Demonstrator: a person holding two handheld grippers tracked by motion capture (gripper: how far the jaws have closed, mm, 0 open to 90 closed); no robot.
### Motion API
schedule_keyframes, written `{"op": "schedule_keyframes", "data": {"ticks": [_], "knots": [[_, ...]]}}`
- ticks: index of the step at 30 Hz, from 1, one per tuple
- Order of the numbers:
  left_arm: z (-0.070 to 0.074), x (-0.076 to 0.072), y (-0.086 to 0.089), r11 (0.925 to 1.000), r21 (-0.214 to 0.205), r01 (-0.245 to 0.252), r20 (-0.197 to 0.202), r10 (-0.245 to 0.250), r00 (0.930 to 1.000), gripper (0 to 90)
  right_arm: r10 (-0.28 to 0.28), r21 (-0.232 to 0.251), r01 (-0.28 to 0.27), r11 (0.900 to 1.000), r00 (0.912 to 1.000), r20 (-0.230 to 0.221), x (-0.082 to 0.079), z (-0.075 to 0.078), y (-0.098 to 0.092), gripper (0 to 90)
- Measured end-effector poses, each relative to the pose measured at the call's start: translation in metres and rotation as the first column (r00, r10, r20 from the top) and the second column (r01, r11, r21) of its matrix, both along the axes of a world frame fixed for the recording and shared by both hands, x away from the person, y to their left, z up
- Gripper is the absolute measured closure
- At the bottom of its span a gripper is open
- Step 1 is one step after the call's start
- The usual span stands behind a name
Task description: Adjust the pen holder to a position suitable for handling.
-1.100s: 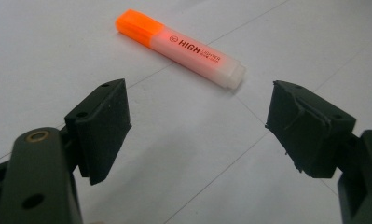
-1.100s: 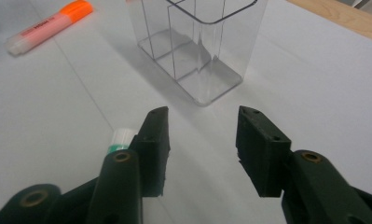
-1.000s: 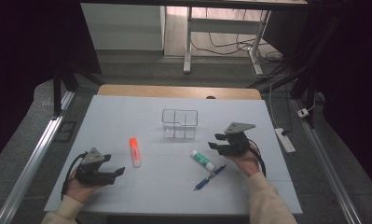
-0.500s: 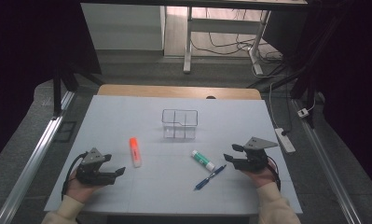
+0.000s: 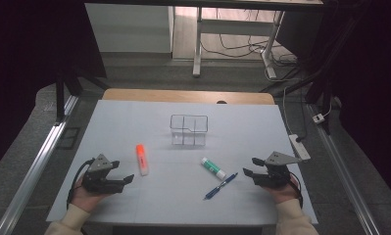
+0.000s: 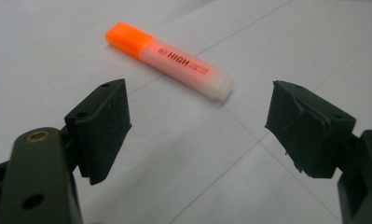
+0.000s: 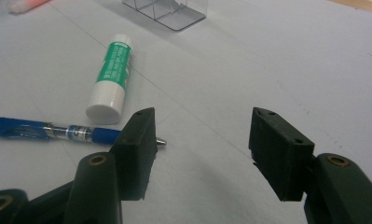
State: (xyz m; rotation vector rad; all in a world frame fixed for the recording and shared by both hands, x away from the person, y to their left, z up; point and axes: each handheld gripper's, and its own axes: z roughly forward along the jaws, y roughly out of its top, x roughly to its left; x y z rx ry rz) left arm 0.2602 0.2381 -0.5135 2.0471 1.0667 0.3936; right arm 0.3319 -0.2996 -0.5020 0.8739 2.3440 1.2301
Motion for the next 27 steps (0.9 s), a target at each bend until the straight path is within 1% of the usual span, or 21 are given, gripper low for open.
{"op": "schedule_keyframes", "data": {"ticks": [3, 6, 12, 15, 16, 20, 24, 25, 27], "knots": [[0.003, 0.001, -0.005, 0.9999, -0.003, 0.015, 0.005, -0.015, 0.9999, 21.4, 0.0, -0.005, 0.0, 1.0, 1.0, 0.003, 0.0, 0.0, 0.001, 41.5], [0.007, 0.002, -0.011, 0.9995, -0.005, 0.032, 0.008, -0.031, 0.9995, 21.5, 0.0, 0.0, 0.0, 1.0, 1.0, 0.002, 0.001, -0.001, 0.001, 41.5], [0.014, 0.004, -0.024, 0.9978, -0.008, 0.066, 0.008, -0.066, 0.9978, 22.1, -0.009, -0.005, 0.009, 0.9999, 1.0, 0.001, 0.003, -0.001, -0.001, 41.5], [0.015, 0.005, -0.027, 0.9967, -0.006, 0.081, 0.005, -0.081, 0.9967, 22.3, -0.011, -0.006, 0.011, 0.9999, 0.9999, 0.0, 0.004, -0.001, -0.001, 41.5], [0.015, 0.006, -0.028, 0.9966, -0.007, 0.082, 0.002, -0.082, 0.9966, 22.4, -0.014, -0.012, 0.014, 0.9998, 0.9999, 0.0, 0.004, -0.001, -0.002, 41.5], [0.015, 0.008, -0.028, 0.9965, -0.008, 0.083, -0.008, -0.083, 0.9965, 22.5, -0.011, -0.008, 0.011, 0.9999, 0.9999, -0.004, 0.004, -0.002, -0.003, 41.4], [0.018, 0.01, -0.031, 0.9957, -0.014, 0.091, -0.007, -0.092, 0.9958, 22.6, -0.005, -0.013, 0.005, 0.9999, 1.0, 0.003, 0.003, -0.001, -0.002, 41.4], [0.019, 0.011, -0.033, 0.9954, -0.014, 0.095, -0.007, -0.095, 0.9954, 22.7, -0.011, -0.019, 0.012, 0.9998, 0.9999, 0.008, 0.002, -0.001, -0.002, 41.3], [0.02, 0.011, -0.036, 0.9945, -0.012, 0.104, -0.006, -0.104, 0.9946, 22.7, 0.0, -0.012, 0.0, 0.9999, 1.0, 0.009, 0.001, -0.001, -0.002, 41.2]]}}
